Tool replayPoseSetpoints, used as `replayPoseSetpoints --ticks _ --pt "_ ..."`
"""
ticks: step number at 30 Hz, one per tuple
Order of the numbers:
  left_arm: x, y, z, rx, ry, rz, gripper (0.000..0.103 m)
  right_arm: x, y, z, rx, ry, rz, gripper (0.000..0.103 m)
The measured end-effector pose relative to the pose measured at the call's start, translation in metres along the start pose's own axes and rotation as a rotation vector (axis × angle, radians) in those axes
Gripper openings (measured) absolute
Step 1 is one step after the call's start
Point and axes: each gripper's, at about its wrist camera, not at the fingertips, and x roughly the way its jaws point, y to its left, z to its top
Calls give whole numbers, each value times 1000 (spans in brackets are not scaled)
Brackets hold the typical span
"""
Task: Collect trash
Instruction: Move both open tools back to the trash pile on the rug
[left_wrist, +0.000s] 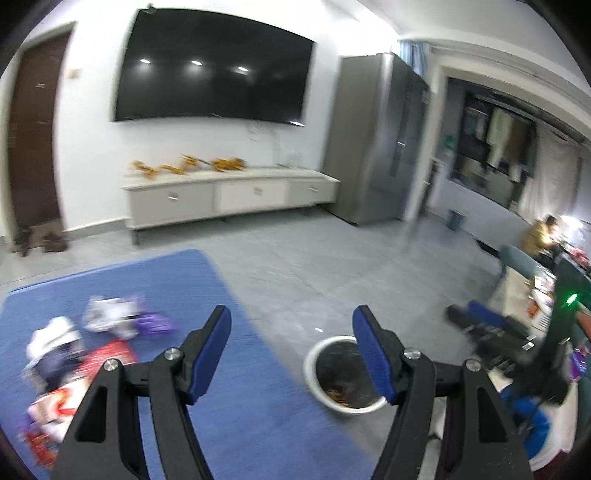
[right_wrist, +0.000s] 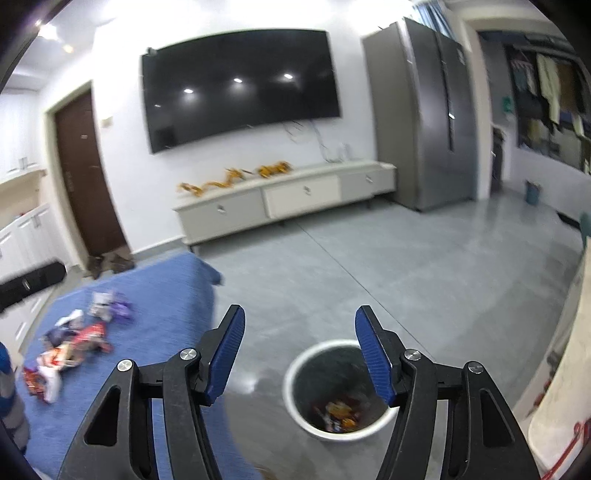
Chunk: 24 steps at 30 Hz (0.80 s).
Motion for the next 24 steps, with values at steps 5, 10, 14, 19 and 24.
replayPoseSetpoints --ticks 5,10,14,19,24 --pt "-57 70 -28 -70 -55 118 67 -25 52 15 -79 -30 83 62" --pt "-96 143 -62 -154 -70 222 67 -37 99 17 -132 -30 172 63" --pt "-113 191 -93 -188 -61 340 67 -34 140 14 -168 -2 245 64" --pt "-115 230 -130 -249 -10 390 67 -10 193 -5 -199 102 358 64" --pt "-93 240 -151 -257 43 396 66 35 244 -30 -247 227 432 64"
